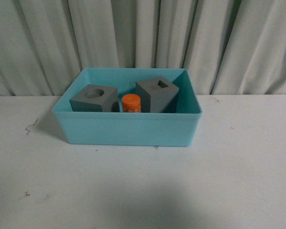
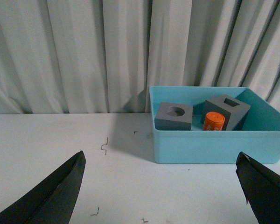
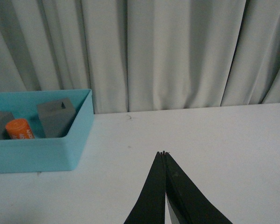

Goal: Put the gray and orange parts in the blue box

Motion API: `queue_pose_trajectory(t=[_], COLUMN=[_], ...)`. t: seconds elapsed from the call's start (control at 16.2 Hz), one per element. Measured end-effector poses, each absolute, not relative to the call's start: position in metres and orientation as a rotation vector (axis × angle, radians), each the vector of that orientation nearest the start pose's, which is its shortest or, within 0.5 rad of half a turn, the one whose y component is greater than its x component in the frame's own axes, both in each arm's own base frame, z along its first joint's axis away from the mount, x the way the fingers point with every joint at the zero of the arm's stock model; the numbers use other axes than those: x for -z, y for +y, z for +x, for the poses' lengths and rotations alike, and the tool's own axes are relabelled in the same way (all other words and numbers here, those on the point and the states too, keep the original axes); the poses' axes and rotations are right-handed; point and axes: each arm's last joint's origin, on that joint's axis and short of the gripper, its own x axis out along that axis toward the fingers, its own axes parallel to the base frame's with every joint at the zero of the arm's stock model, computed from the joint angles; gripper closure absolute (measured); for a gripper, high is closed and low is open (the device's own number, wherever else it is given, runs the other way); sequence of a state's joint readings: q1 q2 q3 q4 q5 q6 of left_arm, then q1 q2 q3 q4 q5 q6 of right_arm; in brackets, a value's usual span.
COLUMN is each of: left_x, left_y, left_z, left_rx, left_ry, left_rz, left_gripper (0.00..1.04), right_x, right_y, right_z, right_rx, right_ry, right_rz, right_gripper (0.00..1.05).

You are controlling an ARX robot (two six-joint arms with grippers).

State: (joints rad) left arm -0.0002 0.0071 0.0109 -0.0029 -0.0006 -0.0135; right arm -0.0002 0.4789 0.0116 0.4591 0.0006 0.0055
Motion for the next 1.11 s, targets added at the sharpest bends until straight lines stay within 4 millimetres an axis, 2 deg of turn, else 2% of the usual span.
queue_pose_trajectory(t=[0.74, 0.86, 0.93, 1.11], left_x=[-0.166, -0.166, -0.166, -0.166], left_y=[0.0, 0.0, 0.0, 0.0], left_z=[0.097, 0.097, 0.097, 0.097], left_rx=[0.0, -0.002, -0.001, 0.0], left_ry=[-0.001, -0.001, 0.0, -0.001], left_rz=[-0.014, -0.014, -0.014, -0.014], left_gripper=[0.07, 0.07, 0.07, 0.07], right_x=[-0.17, -0.164, -0.17, -0.167], right_y=[0.0, 0.0, 0.0, 0.0], right_z=[0.108, 0.1, 0.097, 0.097], right_rx=[0.0, 0.0, 0.0, 0.0], right_ry=[-0.012, 0.039, -0.028, -0.007], right_rz=[0.006, 0.006, 0.006, 0.006], right_gripper=[1.03, 1.03, 1.03, 1.03])
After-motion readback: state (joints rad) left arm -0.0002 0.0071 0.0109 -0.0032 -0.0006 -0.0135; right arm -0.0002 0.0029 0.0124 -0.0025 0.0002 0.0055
